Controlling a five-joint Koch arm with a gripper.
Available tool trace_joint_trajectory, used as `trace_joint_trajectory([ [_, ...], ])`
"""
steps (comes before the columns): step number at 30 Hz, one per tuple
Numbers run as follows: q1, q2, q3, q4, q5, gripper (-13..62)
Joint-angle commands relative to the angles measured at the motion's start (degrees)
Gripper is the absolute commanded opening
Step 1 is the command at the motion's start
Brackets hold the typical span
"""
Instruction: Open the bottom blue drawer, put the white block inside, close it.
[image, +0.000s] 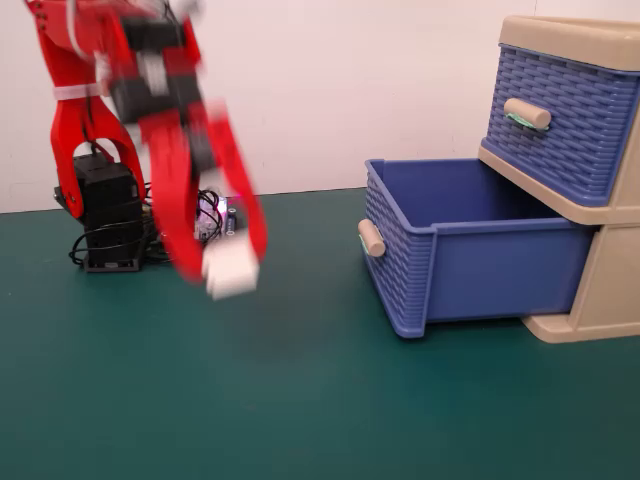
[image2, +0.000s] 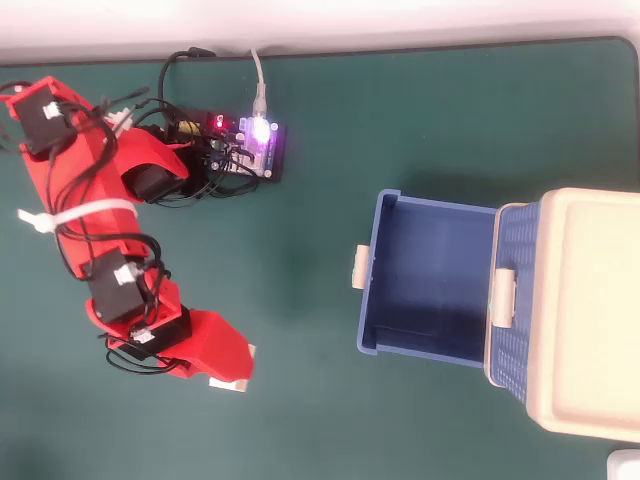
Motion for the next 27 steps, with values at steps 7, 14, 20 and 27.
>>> trace_joint_trajectory([
  [7, -29.3, -15.0, -35.3, 4.6, 40.5, -7.9],
  [14, -35.0, -21.4, -44.9, 12.9, 40.8, -0.9],
  [20, -36.9, -24.3, -45.3, 12.1, 41.1, 27.7],
  [27, -36.4, -19.3, -45.4, 19.3, 40.1, 31.9],
])
